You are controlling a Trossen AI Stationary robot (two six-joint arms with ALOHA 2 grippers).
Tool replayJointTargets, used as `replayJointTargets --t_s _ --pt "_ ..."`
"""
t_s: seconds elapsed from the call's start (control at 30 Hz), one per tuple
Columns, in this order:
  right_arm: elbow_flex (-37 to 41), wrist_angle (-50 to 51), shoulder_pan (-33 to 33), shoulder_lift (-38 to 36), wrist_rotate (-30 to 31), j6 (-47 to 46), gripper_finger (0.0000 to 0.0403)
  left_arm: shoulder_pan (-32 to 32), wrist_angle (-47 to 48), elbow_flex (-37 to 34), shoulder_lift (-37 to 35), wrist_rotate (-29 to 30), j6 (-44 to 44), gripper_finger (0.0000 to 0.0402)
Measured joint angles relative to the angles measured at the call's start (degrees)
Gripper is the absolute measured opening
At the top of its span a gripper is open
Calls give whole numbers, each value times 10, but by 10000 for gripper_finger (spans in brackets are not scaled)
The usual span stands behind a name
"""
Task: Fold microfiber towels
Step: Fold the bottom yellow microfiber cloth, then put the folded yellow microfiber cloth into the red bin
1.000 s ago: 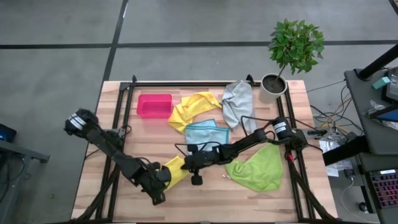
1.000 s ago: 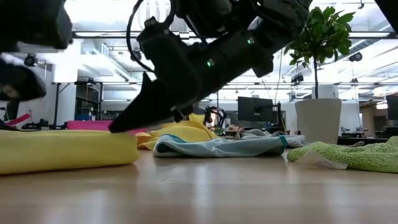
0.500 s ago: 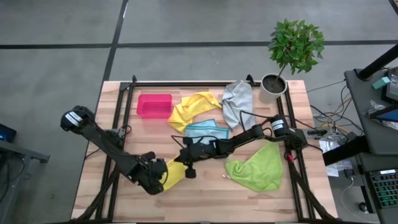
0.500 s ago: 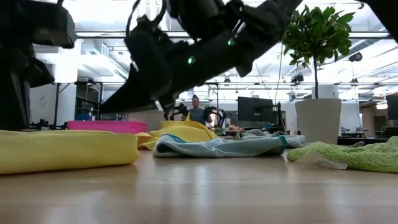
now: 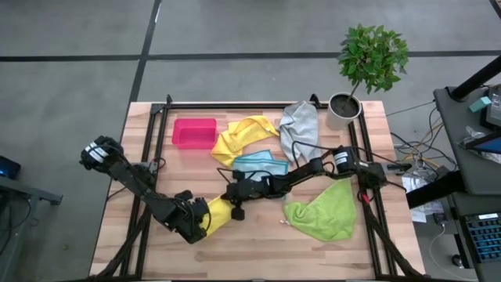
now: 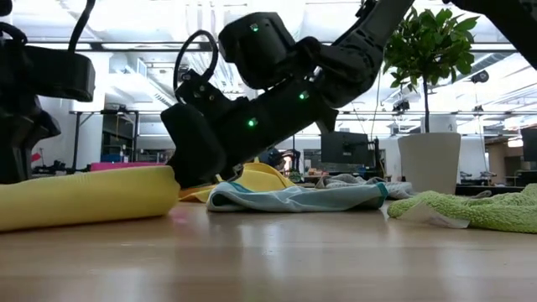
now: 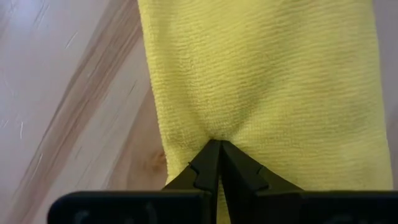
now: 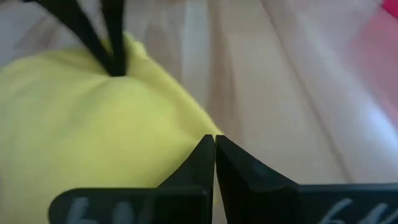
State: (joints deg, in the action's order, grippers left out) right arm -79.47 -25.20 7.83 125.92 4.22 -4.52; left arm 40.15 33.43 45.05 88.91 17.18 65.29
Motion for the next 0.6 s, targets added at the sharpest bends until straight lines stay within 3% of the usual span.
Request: replayJointTargets --t_s 0.4,0.6 --pt "13 55 8 -67 -1 46 8 0 1 22 -25 -8 4 4" --pt "63 58 14 -118 -1 59 8 -3 1 25 -51 -11 5 4"
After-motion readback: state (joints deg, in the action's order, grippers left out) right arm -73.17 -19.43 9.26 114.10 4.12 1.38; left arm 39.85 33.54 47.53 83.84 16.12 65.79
